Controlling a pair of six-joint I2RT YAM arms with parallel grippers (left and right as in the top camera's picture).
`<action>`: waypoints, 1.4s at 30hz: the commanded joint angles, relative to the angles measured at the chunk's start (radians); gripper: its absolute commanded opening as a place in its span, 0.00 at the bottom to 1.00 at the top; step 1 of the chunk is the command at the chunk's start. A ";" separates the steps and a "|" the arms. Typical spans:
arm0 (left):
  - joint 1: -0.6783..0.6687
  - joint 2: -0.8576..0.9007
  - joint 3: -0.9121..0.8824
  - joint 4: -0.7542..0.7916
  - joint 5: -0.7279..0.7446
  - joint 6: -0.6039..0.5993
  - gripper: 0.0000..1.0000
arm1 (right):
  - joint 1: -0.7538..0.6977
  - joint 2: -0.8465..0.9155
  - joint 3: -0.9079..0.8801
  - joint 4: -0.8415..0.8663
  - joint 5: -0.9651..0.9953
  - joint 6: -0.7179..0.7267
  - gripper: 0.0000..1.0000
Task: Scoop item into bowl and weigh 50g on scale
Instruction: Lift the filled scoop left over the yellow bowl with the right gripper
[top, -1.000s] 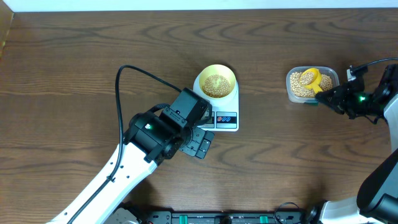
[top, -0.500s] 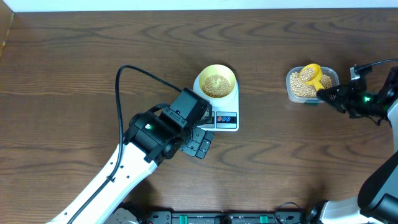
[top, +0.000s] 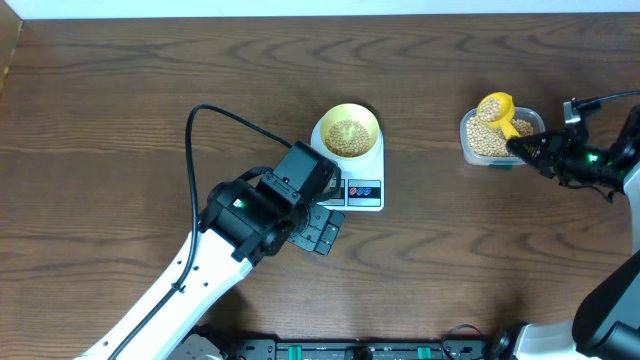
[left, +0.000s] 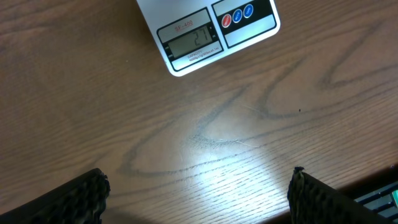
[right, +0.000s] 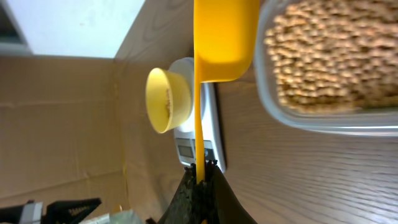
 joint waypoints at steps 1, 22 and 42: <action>-0.002 -0.004 0.024 0.000 -0.013 0.005 0.94 | 0.050 -0.052 0.015 0.003 -0.057 -0.004 0.01; -0.002 -0.004 0.024 0.000 -0.013 0.005 0.94 | 0.412 -0.093 0.242 0.097 0.017 0.121 0.01; -0.002 -0.004 0.024 0.000 -0.013 0.005 0.94 | 0.578 -0.079 0.241 0.101 0.080 0.137 0.01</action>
